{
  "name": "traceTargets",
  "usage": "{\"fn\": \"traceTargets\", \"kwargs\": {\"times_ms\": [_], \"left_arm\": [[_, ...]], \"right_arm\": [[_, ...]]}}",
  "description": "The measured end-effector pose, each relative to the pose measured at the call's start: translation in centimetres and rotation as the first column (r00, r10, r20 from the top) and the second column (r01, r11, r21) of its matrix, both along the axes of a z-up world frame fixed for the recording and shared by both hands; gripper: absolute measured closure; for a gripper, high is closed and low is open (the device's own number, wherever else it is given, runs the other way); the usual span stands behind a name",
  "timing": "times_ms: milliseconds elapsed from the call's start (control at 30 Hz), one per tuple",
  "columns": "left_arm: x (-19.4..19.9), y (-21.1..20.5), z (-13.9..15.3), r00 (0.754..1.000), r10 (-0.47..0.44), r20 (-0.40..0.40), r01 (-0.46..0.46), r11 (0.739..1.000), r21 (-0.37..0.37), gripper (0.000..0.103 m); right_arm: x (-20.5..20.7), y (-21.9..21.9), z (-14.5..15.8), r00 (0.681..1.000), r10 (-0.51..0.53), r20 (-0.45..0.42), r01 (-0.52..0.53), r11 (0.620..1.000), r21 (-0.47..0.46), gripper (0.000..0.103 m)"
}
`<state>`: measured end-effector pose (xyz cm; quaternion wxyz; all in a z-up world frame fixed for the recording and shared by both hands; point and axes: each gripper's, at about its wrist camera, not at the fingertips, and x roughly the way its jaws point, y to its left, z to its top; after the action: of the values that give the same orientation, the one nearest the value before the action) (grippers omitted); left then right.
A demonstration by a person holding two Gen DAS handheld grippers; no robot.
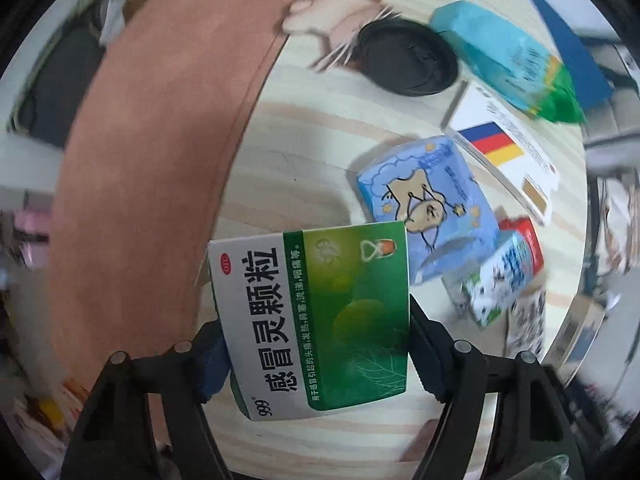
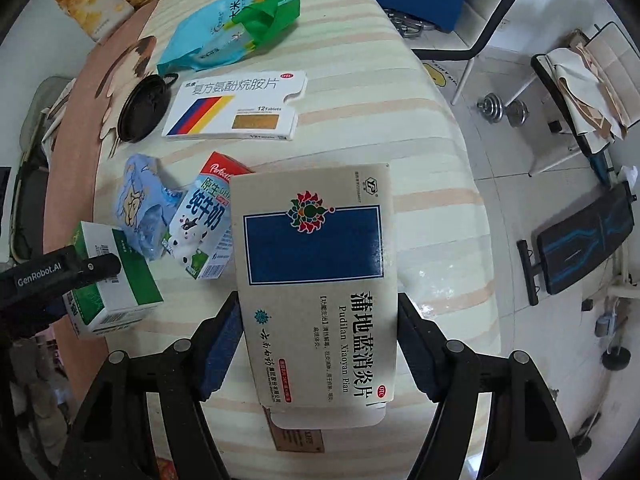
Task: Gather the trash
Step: 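Grasp the green medicine box with the left tool while the right tool grasps the blue-white medicine box, then carry both boxes over the white bin and open both tools to drop them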
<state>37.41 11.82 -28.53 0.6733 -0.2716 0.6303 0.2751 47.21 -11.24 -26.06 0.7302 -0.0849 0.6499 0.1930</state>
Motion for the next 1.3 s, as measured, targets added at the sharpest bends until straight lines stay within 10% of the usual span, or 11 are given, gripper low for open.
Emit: {"fn": "traceTargets", "kwargs": {"times_ms": [300, 800, 1033, 1300], "left_arm": [[-7.9, -4.6, 5.9, 0.989, -0.138, 0.057, 0.123, 0.968, 0.217, 0.03], [-28.5, -10.5, 11.2, 0.911, -0.322, 0.257, 0.272, 0.939, 0.211, 0.03], [-34.4, -12.8, 5.1, 0.926, -0.322, 0.196, 0.317, 0.947, 0.055, 0.03], [-34.9, -12.7, -11.3, 0.96, -0.274, 0.062, 0.28, 0.953, -0.114, 0.03]], "right_arm": [[-4.3, -1.6, 2.7, 0.999, -0.014, 0.047, 0.011, 0.998, 0.058, 0.028], [-28.1, -7.1, 9.4, 0.981, -0.1, 0.165, 0.073, 0.984, 0.162, 0.028], [-38.1, -10.4, 5.0, 0.989, -0.133, 0.069, 0.123, 0.983, 0.136, 0.028], [-42.8, -13.2, -10.4, 0.975, -0.173, -0.14, 0.187, 0.978, 0.096, 0.028]]}}
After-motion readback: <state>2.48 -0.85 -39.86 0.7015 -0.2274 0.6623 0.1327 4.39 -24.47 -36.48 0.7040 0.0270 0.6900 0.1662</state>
